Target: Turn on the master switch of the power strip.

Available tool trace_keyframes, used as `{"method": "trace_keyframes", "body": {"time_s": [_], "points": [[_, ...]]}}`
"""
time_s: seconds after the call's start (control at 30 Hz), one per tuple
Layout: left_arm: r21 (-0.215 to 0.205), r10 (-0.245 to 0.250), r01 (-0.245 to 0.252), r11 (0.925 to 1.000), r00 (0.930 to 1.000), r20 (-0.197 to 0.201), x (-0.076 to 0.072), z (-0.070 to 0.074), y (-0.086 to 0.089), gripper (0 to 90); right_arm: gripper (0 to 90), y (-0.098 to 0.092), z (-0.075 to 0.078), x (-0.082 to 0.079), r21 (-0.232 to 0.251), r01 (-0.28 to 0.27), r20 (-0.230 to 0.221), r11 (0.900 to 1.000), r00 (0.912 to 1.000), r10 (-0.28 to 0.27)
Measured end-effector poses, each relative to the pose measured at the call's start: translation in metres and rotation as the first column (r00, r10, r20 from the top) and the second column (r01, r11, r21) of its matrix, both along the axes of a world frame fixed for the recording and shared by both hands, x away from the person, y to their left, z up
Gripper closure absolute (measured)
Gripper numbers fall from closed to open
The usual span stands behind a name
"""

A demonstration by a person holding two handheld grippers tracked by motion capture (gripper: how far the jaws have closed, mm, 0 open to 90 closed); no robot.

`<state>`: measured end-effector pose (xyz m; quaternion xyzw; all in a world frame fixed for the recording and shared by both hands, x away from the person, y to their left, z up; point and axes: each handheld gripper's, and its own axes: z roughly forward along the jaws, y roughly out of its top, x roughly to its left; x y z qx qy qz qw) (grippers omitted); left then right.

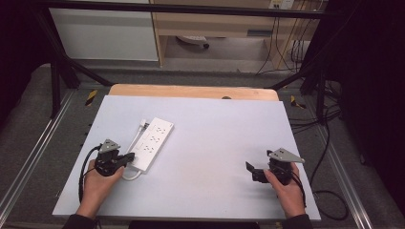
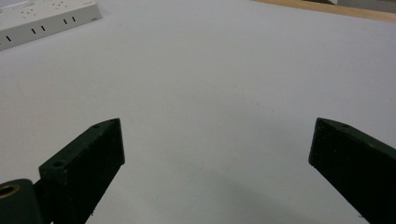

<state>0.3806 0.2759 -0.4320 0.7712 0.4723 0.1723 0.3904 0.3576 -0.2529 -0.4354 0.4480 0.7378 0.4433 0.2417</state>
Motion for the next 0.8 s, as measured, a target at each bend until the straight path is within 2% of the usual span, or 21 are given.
{"method": "trace_keyframes", "body": {"time_s": [0.8], "points": [[-0.017,-0.006,0.006,0.9998,0.9999,-0.01,0.0004,-0.0008,0.0006,90.0,3.9,0.0,-0.0004,0.0001,-0.005,-0.002,-0.001,1.0,1.0,0.002]]}}
